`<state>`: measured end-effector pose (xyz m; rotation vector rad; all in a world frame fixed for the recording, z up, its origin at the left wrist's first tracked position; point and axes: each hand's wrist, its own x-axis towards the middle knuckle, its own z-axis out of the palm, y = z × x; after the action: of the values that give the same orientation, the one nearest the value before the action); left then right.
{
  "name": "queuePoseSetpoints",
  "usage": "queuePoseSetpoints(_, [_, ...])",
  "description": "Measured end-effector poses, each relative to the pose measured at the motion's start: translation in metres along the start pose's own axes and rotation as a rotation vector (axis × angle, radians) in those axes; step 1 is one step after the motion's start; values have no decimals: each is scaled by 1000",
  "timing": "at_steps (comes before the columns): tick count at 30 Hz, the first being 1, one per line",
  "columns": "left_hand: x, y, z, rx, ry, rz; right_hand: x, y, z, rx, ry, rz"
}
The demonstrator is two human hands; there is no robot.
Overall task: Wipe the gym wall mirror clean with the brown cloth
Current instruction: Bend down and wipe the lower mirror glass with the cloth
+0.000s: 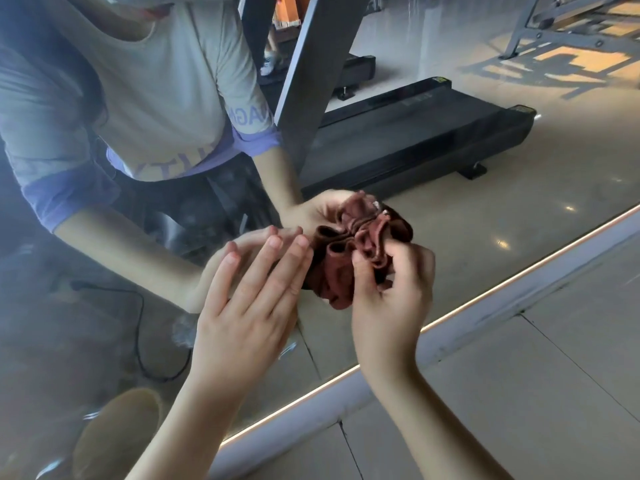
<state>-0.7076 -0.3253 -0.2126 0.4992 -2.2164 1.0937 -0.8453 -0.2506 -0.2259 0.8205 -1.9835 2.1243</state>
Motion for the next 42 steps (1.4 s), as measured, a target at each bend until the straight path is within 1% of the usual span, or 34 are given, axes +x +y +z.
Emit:
queuePoseSetpoints(1, [0,0,0,2,2,0,9,5,0,-4,37,-8])
queuePoseSetpoints(2, [1,0,-1,0,4,-1,20,13,-1,-21,104,32])
queuePoseSetpoints(4, [3,0,-1,-24,-2,-13,34,28,-4,-50,219,235])
queuePoseSetpoints(5, [2,1,-1,-30,-5,-19,31,33,-5,-54,226,325])
queuePoseSetpoints(6, [2,2,-1,-28,-5,-20,20,36,-4,-61,197,361])
queuePoseSetpoints(8, [0,1,-1,-16,-10,-11,-9,27,-1,-49,85,299])
queuePoseSetpoints(10, [0,0,-1,-8,-7,-9,-16,12,0,30,9,165])
queuePoseSetpoints(12, [0,1,-2,-53,-18,-44,6,10,1,19,71,68])
queuePoseSetpoints(13, [1,2,-2,-112,-51,-68,20,12,1,-1,139,81])
queuePoseSetpoints(14, [1,3,-2,-171,-98,-86,30,14,1,0,199,137])
queuePoseSetpoints(15, [2,3,-3,-205,-126,-94,32,15,0,23,232,197])
queuePoseSetpoints(16, [2,3,-3,-199,-114,-90,27,14,1,58,221,235])
queuePoseSetpoints(17, [1,3,-3,-157,-77,-72,16,11,1,93,162,249])
queuePoseSetpoints(18, [0,2,-3,-100,-39,-50,4,8,1,133,68,249])
queuePoseSetpoints(20, [-1,0,-5,-47,-20,-15,-14,2,0,187,-110,207])
queuePoseSetpoints(22, [-1,-1,-5,-51,-27,-8,-16,2,-2,140,-173,127])
queuePoseSetpoints(24, [-2,1,-5,-57,-33,-8,-4,4,-3,93,-138,96])
queuePoseSetpoints(27, [-1,1,-6,-77,-24,-13,24,12,-6,79,55,93])
queuePoseSetpoints(29, [-1,1,-6,-110,-29,-32,41,20,-7,79,180,184])
queuePoseSetpoints(30, [-1,1,-5,-141,-41,-46,45,20,-6,91,203,238])
queuePoseSetpoints(31, [-1,1,-5,-163,-54,-56,45,20,-5,95,199,239])
queuePoseSetpoints(35, [-2,1,-4,-104,-27,-32,41,11,-7,80,87,-11])
queuePoseSetpoints(36, [-2,0,-4,-97,-31,-30,48,12,-7,69,115,-12])
queuePoseSetpoints(38, [-2,0,-6,-69,-37,-13,56,10,-5,85,203,79])
queuePoseSetpoints(39, [-2,0,-7,-56,-35,-3,51,7,-4,85,208,76])
queuePoseSetpoints(40, [-2,0,-8,-44,-33,3,40,5,-3,52,168,5])
queuePoseSetpoints(42, [-2,-1,-10,-32,-23,-1,8,3,-4,-6,-8,-193])
